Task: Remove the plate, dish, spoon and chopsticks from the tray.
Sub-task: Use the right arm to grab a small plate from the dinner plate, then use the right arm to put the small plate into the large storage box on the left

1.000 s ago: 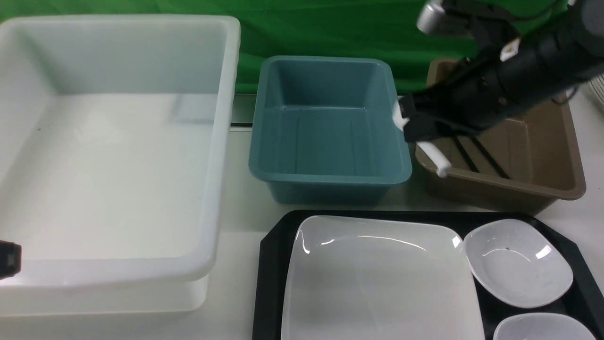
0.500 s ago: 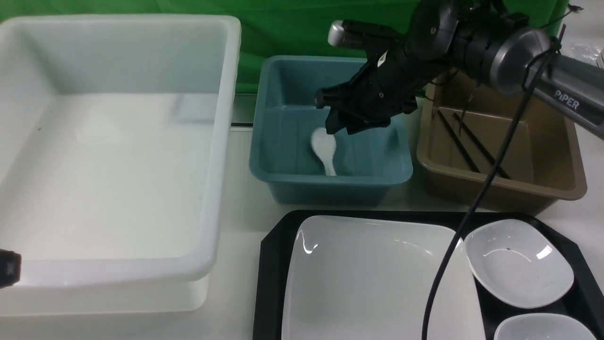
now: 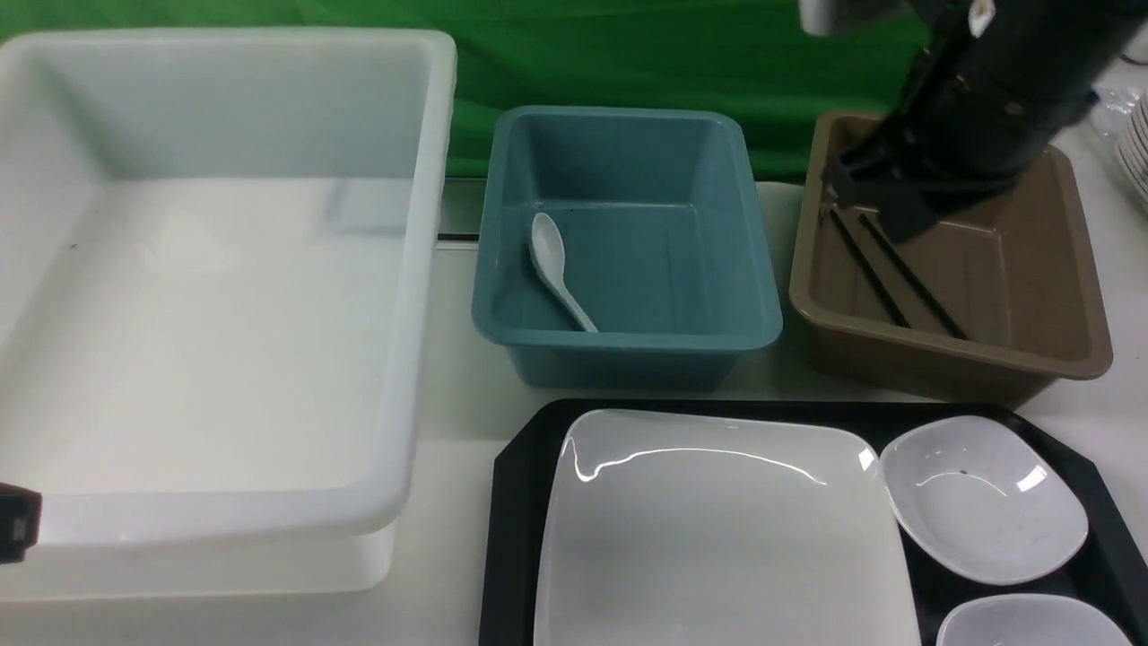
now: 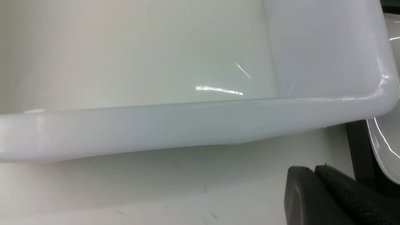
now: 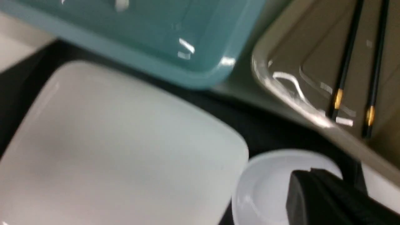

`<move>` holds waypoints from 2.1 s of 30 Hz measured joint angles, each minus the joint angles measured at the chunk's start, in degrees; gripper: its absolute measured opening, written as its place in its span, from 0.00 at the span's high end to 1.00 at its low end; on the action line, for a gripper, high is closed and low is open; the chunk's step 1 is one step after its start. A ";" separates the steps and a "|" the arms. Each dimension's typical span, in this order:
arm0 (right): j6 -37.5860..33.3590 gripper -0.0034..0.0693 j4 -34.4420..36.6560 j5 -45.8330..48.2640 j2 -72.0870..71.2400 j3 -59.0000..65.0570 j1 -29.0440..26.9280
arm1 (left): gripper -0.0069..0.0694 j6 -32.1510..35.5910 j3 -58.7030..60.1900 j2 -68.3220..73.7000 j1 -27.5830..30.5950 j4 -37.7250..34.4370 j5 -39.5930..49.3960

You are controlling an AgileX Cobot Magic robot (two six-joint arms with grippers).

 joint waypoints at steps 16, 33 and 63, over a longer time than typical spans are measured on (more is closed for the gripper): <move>2.76 0.12 4.04 -16.45 -16.67 52.11 8.77 | 0.89 0.38 0.00 0.00 0.00 -2.84 -1.53; 4.21 0.27 -0.84 -25.23 -10.48 58.83 10.83 | 0.89 0.76 0.00 0.00 0.00 -2.84 -1.53; -14.49 0.86 13.59 -18.00 -12.99 8.42 11.22 | 0.89 -18.46 0.00 0.28 0.00 17.10 -4.29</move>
